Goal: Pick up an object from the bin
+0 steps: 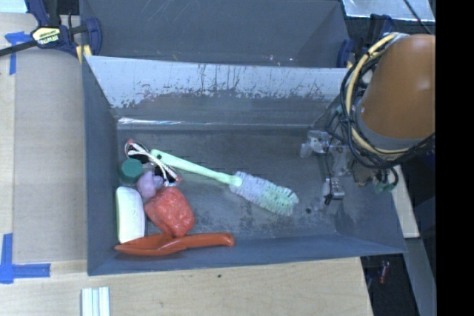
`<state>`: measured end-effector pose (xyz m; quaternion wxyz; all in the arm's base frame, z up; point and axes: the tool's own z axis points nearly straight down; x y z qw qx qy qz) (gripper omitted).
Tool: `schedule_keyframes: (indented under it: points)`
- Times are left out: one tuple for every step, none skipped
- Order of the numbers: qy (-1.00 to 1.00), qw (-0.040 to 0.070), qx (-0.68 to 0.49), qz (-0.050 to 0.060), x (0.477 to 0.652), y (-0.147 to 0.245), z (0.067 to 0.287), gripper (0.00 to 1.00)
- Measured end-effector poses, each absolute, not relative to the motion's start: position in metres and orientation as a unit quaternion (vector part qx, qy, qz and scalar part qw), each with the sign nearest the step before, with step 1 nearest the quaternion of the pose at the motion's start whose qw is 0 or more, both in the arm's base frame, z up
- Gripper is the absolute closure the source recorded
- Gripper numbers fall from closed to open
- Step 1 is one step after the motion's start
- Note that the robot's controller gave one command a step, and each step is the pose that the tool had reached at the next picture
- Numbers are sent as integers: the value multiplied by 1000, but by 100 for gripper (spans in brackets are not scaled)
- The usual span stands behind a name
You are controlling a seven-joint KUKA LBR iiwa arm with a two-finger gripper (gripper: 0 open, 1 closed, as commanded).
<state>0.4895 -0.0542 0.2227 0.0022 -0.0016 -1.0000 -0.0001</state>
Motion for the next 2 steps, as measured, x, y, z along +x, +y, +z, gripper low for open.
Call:
schedule_keyframes:
  points:
    - [-1000,-2,0,0,491,-54,226,0]
    - [-999,-4,-54,0,530,-20,170,0]
